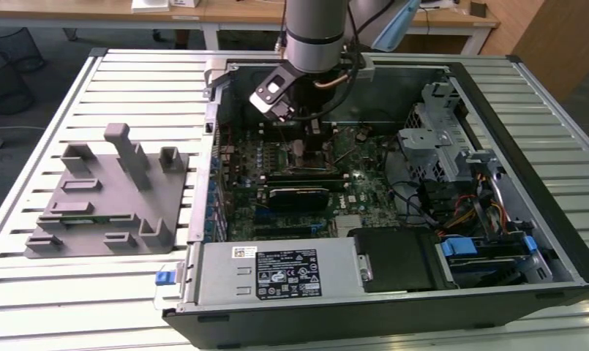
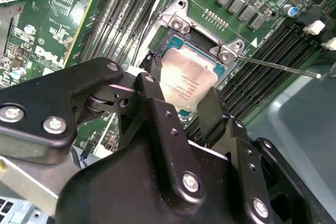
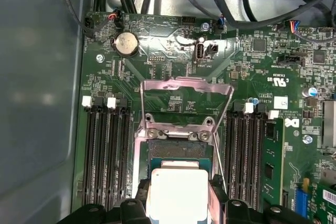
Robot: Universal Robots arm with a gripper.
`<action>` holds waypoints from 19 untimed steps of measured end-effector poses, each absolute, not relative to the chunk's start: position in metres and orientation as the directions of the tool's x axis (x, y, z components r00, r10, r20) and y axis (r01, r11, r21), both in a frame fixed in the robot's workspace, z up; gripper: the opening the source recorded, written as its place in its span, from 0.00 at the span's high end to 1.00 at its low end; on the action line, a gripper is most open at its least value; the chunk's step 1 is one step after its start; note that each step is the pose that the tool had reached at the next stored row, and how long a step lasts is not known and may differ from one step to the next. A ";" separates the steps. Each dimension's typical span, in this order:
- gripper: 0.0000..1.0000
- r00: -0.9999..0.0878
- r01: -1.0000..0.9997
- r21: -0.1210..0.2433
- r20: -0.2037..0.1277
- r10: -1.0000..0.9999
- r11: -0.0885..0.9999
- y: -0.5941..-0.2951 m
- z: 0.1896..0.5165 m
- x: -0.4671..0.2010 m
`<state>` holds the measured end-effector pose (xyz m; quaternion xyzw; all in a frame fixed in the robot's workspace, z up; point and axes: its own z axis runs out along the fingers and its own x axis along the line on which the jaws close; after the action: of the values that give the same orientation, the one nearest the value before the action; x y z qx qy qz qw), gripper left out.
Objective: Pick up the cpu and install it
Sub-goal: 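Place the cpu into insertion slot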
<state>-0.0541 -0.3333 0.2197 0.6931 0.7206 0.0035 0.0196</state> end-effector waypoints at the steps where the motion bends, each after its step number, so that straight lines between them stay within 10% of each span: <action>1: 0.48 -0.037 0.999 0.032 -0.023 0.999 0.038 -0.333 0.219 -0.054; 19: 0.48 -0.036 0.999 0.032 -0.023 0.999 0.036 -0.333 0.206 -0.051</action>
<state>-0.0507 -0.3333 0.2063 0.6941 0.7196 0.0035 0.0196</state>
